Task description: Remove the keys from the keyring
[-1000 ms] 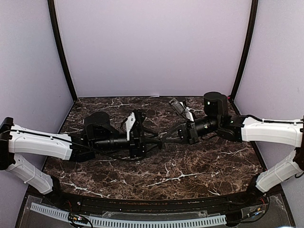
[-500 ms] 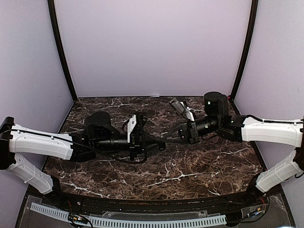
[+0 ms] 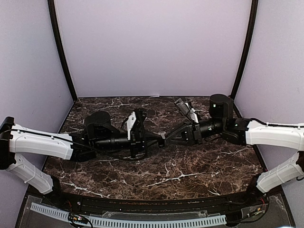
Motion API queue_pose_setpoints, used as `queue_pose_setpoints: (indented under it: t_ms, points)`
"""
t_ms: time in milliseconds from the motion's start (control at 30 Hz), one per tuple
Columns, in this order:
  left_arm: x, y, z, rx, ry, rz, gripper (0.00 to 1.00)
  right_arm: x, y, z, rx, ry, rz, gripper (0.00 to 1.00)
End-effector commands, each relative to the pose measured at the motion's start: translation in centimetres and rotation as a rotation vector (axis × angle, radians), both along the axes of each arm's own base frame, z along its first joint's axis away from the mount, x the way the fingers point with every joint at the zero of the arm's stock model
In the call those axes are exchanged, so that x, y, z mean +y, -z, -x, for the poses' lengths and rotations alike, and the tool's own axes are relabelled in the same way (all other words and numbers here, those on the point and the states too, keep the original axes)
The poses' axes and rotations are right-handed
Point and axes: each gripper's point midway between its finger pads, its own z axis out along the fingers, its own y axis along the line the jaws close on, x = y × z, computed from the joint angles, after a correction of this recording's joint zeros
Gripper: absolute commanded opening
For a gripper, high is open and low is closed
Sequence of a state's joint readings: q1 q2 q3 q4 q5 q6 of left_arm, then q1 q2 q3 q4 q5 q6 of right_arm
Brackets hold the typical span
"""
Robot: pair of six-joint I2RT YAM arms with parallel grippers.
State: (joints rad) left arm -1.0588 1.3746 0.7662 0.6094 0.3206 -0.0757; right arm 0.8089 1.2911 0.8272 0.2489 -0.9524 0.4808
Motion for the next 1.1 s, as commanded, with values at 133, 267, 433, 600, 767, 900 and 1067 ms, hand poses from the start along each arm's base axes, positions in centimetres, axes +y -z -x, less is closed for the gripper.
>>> queue_pose_setpoints:
  t_ms: [133, 267, 433, 600, 767, 900, 1067]
  points:
    - [0.1, -2.3, -0.4, 0.049, -0.037, 0.054, 0.0, -0.9, -1.3, -0.7, -0.058, 0.086, -0.102, 0.39]
    - [0.2, -2.5, 0.3, 0.05, -0.001, 0.071, 0.0, -1.1, -0.9, -1.7, -0.05, 0.161, -0.107, 0.4]
    - [0.3, -2.7, 1.1, 0.056, 0.036, 0.08, 0.0, -1.6, -1.0, -2.3, -0.05, 0.23, -0.132, 0.45]
    - [0.3, -3.3, 2.1, 0.079, 0.092, 0.093, 0.0, -2.3, -1.1, -2.4, -0.115, 0.272, -0.141, 0.52]
    - [0.4, -4.7, 3.9, 0.104, 0.192, 0.136, 0.0, -2.8, -2.4, -0.6, -0.155, 0.193, -0.222, 0.56]
    - [0.7, -6.2, 4.1, 0.111, 0.204, 0.171, 0.0, -2.8, -3.0, 0.7, -0.171, 0.124, -0.263, 0.56]
    - [1.2, -7.5, 4.9, 0.12, 0.256, 0.21, 0.0, -2.2, -3.1, 1.4, -0.175, 0.099, -0.27, 0.56]
